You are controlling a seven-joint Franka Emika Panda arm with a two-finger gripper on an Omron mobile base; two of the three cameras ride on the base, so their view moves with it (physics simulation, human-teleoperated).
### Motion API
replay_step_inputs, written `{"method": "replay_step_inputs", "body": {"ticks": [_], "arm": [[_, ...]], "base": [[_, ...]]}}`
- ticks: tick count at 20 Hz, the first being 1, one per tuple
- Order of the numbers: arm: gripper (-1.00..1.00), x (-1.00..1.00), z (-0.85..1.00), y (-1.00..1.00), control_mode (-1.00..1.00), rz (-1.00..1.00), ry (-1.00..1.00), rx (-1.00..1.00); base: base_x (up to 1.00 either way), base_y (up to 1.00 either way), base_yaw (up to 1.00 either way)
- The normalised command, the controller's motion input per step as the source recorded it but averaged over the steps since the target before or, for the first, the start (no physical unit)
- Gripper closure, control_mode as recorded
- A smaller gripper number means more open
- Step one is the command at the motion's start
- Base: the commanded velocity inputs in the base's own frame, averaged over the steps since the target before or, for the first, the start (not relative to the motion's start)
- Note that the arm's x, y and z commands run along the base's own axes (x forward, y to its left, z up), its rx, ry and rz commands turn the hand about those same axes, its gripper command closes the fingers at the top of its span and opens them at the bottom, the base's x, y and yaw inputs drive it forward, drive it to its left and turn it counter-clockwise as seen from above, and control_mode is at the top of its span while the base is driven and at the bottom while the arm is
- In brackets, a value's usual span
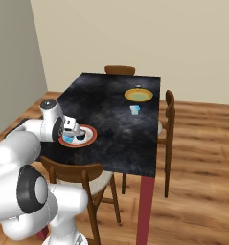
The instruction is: Place two yogurt containers on each plate.
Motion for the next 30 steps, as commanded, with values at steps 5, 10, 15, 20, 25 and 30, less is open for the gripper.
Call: {"method": "replay_step_inputs", "body": {"ticks": [5, 10, 15, 20, 25, 30], "arm": [[-1.0, 0.0, 0.0, 0.0, 1.0, 0.0, 0.0, 0.0], [-1.0, 0.0, 0.0, 0.0, 1.0, 0.0, 0.0, 0.0], [-1.0, 0.0, 0.0, 0.0, 1.0, 0.0, 0.0, 0.0], [-1.0, 0.0, 0.0, 0.0, 1.0, 0.0, 0.0, 0.0], [-1.0, 0.0, 0.0, 0.0, 1.0, 0.0, 0.0, 0.0], [-1.0, 0.0, 0.0, 0.0, 1.0, 0.0, 0.0, 0.0]], "base": [[0.0, 0.0, 0.0], [-0.05, 0.0, 0.0], [-0.29, -0.6, -0.17], [-0.12, -0.99, -0.27], [0.02, -1.0, -0.17], [0.29, -0.99, 0.0]]}}
